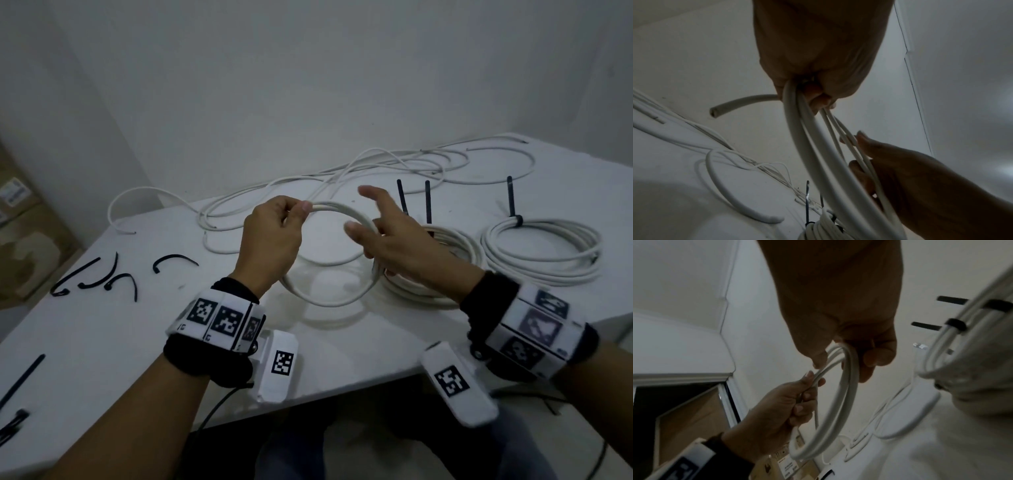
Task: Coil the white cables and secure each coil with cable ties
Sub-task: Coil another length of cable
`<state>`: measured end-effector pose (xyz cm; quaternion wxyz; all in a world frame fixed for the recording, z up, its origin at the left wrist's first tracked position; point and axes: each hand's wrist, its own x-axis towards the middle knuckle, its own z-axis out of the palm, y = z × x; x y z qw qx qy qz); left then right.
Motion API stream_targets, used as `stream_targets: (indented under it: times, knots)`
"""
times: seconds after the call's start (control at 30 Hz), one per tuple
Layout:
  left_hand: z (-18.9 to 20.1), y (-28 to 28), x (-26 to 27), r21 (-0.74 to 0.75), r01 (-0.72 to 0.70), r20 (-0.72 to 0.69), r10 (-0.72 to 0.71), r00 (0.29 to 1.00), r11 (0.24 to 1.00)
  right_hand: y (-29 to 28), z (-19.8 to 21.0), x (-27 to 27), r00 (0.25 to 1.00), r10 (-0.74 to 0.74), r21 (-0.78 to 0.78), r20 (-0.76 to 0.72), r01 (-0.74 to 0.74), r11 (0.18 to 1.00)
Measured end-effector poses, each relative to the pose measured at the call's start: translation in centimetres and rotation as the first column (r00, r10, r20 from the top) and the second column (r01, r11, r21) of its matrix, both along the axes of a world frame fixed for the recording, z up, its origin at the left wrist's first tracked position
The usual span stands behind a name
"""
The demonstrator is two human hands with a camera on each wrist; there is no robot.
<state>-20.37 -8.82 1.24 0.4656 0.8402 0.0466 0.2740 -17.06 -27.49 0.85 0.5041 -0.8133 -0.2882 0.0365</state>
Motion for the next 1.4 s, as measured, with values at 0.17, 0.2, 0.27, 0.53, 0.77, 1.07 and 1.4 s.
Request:
stream_targets:
  times: [0.17, 0.2, 0.27, 0.53, 0.77, 1.07, 1.4]
  knots:
    - [0.7, -0.3, -0.2, -0.041, 0.036, 0.01, -0.036, 0.999, 0.998, 1.5, 2.4, 1.4, 0.924, -0.058, -0.506, 0.378, 0.259, 0.823]
    - [0.9, -0.3, -0.3, -0.052, 0.04, 0.018, -0.039, 0.999, 0.998, 1.7, 2.8, 1.5, 0.896, -0.054, -0.518, 0.441, 0.303, 0.8]
    - [1.3, -0.3, -0.5, -0.082, 0.045, 0.026, -0.043, 0.999, 0.996, 1.8, 3.3, 1.4, 0.89, -0.031, -0.512, 0.454, 0.289, 0.809]
    - [1.7, 2.6, -1.9, 0.27, 0.035, -0.118, -0.003, 0.993, 0.962, 2.6, 3.6, 1.3, 0.955, -0.039, -0.331, 0.296, 0.141, 0.933]
    - [-0.4, 1.9, -3.3, -0.366, 0.047, -0.17, -0.116, 0.979, 0.929, 3.5, 3.7, 0.6, 0.928, -0.063, -0.243, 0.368, 0.162, 0.957]
    - [0.2, 2.8, -4.5, -0.519, 0.181, -0.184, -0.316, 0.931, 0.836, 3.6, 2.9, 0.8, 0.918, -0.102, -0.242, 0.383, 0.206, 0.948]
    - [1.6, 6.5, -7.5, -0.458, 0.24, -0.208, -0.366, 0.907, 0.856, 6.5, 2.8, -1.4, 0.98, 0.121, -0.409, 0.156, -0.047, 0.911]
